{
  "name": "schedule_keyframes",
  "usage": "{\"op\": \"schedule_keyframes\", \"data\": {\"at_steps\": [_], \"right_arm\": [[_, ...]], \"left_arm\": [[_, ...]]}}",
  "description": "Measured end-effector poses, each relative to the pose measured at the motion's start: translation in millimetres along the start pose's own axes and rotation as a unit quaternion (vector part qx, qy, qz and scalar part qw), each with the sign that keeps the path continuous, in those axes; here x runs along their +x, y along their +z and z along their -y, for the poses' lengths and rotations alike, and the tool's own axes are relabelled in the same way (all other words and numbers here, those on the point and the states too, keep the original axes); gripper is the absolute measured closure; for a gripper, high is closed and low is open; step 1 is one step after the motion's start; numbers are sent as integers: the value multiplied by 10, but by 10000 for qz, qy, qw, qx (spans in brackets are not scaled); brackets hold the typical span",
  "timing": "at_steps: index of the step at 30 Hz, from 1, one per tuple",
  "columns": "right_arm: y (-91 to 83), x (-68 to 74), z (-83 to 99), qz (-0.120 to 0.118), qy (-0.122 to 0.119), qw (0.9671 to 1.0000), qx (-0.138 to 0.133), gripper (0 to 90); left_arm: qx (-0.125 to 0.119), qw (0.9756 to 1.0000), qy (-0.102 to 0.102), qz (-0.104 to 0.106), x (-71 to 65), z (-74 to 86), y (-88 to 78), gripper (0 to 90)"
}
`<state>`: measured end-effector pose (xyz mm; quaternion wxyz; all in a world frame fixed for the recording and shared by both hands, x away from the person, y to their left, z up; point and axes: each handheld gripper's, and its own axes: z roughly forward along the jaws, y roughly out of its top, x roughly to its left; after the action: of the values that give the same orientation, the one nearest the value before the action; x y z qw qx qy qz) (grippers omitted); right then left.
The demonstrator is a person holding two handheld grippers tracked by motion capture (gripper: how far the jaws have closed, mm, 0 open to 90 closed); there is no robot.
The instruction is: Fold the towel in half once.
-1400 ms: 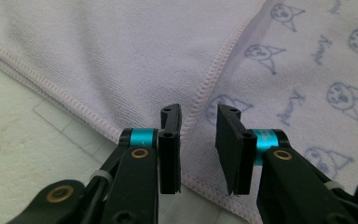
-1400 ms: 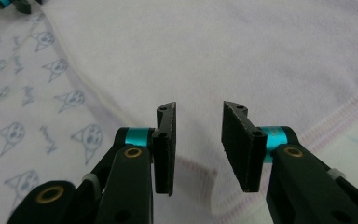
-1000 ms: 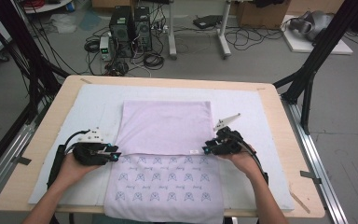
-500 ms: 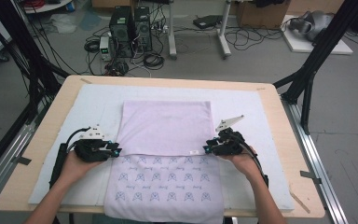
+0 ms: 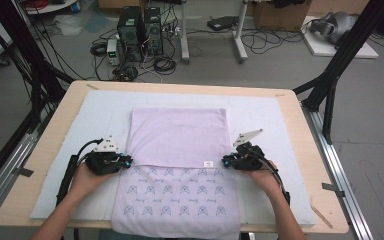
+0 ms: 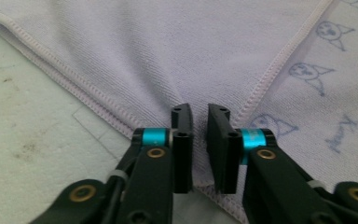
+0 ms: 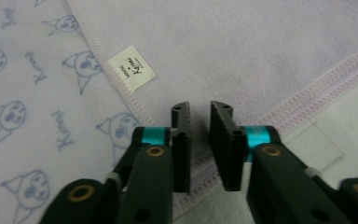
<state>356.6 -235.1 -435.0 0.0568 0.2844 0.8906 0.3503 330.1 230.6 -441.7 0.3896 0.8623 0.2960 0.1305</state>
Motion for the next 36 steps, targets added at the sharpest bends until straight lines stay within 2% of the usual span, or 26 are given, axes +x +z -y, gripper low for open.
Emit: {"op": "schedule_keyframes", "data": {"at_steps": [4,8,10,16,20,22,26,27,29,31,35,36], "right_arm": [[-22,23,-15,-11,-90,10000,9,875],[-123,20,-25,-26,-80,9995,-309,880],[-193,14,-33,-39,-60,9988,-475,880],[-472,83,-57,-26,-186,9971,-739,881],[-688,280,13,-125,-411,9959,-801,881],[-753,431,89,-251,-515,9955,-755,882],[-849,758,271,-435,-772,9942,-603,881],[-888,833,324,-481,-792,9941,-557,881],[-931,893,384,-603,-772,9935,-582,877],[-956,900,413,-564,-752,9941,-534,823],[-906,725,337,-484,-544,9945,-749,700],[-884,683,308,-450,-476,9950,-759,693]], "left_arm": [[-33,10000,29,-14,-3,-6,-21,865],[-281,9996,-83,-15,19,-28,-118,871],[-387,9992,-69,-26,8,-60,-187,873],[-737,9973,-13,78,-132,-103,-438,881],[-760,9969,165,125,-343,-44,-637,881],[-748,9968,195,184,-458,14,-723,881],[-742,9961,287,393,-781,212,-911,880],[-731,9960,300,425,-832,244,-931,878],[-658,9962,333,460,-911,303,-958,852],[-612,9966,306,453,-900,313,-950,728],[-610,9976,208,264,-720,211,-837,627],[-634,9976,173,214,-654,159,-779,615]]}}
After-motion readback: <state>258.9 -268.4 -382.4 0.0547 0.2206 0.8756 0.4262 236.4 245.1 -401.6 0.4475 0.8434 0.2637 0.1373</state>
